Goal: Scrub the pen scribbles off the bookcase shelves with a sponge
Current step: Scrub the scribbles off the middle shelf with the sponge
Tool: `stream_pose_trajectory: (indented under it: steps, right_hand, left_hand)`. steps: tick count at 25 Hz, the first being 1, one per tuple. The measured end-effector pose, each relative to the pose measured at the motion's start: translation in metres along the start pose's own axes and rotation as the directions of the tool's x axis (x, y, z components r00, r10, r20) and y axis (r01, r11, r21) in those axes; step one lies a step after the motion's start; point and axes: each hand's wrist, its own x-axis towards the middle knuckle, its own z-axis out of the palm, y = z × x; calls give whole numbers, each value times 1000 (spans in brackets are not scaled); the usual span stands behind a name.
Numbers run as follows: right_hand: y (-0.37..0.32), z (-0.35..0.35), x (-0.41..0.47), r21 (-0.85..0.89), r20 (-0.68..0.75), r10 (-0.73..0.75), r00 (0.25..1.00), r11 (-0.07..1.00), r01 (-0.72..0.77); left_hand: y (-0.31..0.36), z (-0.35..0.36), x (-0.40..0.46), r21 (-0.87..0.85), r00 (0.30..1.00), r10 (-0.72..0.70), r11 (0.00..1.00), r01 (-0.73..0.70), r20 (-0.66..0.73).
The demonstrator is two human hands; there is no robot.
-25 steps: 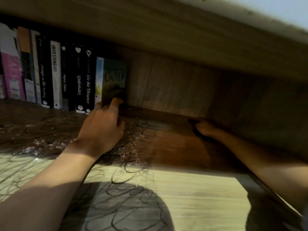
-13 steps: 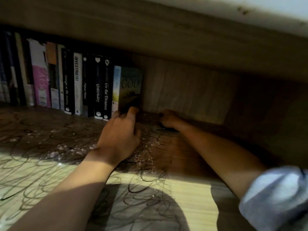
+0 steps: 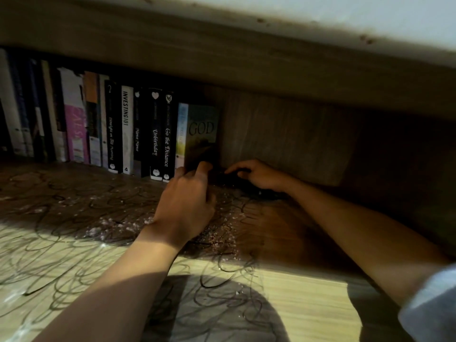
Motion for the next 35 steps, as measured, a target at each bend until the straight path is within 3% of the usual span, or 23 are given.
stream_pose_trajectory:
  steps: [4, 7, 9, 12, 14, 19, 23, 26, 28, 30, 32, 35]
  right_hand:
    - [2, -11, 7, 59, -328, 142, 934, 990, -130]
    - [1, 11, 24, 1, -289, 235, 928, 969, -245]
    - [-1, 26, 35, -167, -182, 276, 944, 937, -306]
    - [-4, 33, 43, -251, -209, 295, 932, 905, -343]
    - [-6, 31, 42, -197, -213, 234, 948, 941, -277]
    - [-16, 28, 14, -221, 16, 14, 1000, 975, -10]
    - [-28, 5, -20, -212, 233, -160, 959, 954, 211]
    - [-21, -6, -20, -178, 91, -133, 987, 973, 148]
    - [-13, 1, -16, -208, -14, -24, 1000, 978, 20]
    - [-19, 17, -19, -209, -20, 76, 997, 975, -79]
    - [-37, 32, -31, -175, 13, 23, 1000, 984, -20]
    - [-74, 39, -73, -101, 150, -188, 971, 974, 204]
  left_hand:
    - [-1, -1, 0, 10, 1000, -7, 1000, 6, 13]
    - [1, -3, -1, 5, 1000, -24, 1000, 24, 10]
    - [2, -3, -1, 3, 1000, -19, 1000, 19, 8]
    - [1, -2, 0, 14, 999, -27, 1000, 27, 17]
    - [1, -2, 0, 19, 999, -28, 999, 28, 21]
    - [3, -2, 1, 3, 1000, -2, 1000, 2, 8]
    - [4, -1, 0, -5, 1000, 6, 1000, -6, -10]
    - [2, 1, 1, 11, 1000, 29, 1000, -29, -1]
    - [3, -2, 0, 18, 999, 48, 999, -48, -4]
    - [3, -7, -4, 14, 998, 63, 998, -63, -12]
    - [2, -16, -7, 10, 997, 76, 997, -76, -4]
    - [2, -38, -14, -16, 999, 14, 1000, -15, -53]
